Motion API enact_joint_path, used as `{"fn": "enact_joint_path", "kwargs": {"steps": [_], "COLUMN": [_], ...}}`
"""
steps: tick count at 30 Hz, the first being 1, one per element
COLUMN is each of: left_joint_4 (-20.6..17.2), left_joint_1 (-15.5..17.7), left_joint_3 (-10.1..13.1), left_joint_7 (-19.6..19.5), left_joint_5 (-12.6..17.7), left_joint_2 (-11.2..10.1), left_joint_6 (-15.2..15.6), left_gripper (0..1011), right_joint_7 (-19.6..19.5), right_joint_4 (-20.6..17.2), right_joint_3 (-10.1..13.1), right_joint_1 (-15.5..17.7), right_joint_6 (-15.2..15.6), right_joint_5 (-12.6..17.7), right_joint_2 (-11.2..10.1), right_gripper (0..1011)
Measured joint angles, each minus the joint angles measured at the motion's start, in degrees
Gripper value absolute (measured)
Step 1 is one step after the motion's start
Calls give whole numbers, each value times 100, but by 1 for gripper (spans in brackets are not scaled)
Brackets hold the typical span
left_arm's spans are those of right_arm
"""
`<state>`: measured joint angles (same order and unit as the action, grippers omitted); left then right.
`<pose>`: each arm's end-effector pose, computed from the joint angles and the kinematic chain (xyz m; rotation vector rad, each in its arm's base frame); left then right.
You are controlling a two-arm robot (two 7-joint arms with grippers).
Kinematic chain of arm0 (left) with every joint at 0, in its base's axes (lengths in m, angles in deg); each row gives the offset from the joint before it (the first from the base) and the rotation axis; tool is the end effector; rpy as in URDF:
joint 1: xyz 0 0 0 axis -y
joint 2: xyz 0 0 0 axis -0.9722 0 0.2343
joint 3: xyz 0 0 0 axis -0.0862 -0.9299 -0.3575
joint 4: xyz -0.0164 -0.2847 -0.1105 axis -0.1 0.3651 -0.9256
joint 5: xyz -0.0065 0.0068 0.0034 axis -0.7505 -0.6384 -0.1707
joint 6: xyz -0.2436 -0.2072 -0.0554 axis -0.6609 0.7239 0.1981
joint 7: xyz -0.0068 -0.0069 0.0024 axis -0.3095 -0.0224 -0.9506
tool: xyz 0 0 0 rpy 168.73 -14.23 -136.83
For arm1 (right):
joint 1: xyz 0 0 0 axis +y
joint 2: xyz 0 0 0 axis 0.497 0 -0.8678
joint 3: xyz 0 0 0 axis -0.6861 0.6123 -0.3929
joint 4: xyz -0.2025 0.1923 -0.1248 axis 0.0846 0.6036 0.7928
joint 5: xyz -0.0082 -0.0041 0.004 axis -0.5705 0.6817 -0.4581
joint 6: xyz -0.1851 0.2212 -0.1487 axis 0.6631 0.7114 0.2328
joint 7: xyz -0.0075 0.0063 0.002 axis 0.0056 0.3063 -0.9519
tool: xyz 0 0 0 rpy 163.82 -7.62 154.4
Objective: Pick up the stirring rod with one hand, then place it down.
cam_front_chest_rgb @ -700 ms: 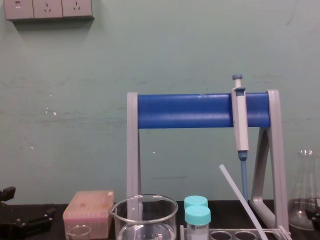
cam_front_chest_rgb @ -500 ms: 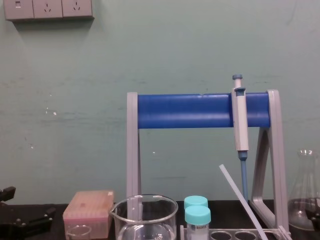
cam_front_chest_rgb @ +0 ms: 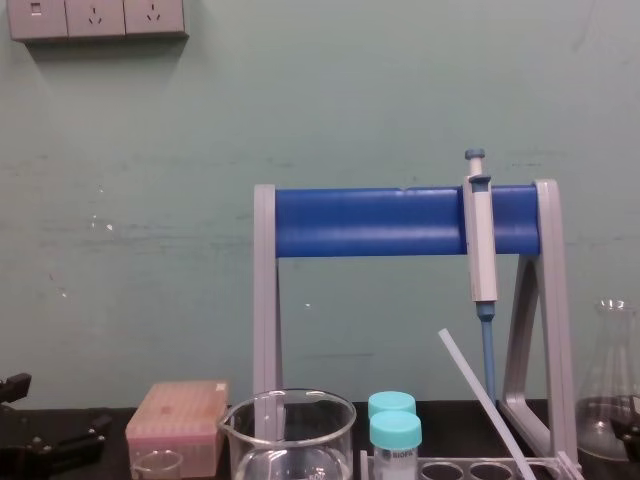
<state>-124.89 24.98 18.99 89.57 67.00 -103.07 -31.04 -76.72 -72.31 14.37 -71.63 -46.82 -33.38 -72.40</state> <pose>0.3755 0.0874 -0.3180 0.3046 -0.2849 1.2480 0.3756 -0.0874 -0.3179 -0.3045 -0.2849 -1.2480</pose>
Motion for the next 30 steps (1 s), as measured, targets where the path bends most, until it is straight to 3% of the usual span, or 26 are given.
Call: {"fn": "enact_joint_path", "kwargs": {"steps": [30], "left_joint_4": [0], "left_joint_1": [0], "left_joint_3": [0], "left_joint_7": [0], "left_joint_5": [0], "left_joint_2": [0], "left_joint_6": [0], "left_gripper": [1000], "right_joint_7": [0], "right_joint_4": [0], "right_joint_3": [0], "right_joint_1": [0], "right_joint_6": [0], "right_joint_5": [0], "right_joint_2": [0], "right_gripper": [1000]}}
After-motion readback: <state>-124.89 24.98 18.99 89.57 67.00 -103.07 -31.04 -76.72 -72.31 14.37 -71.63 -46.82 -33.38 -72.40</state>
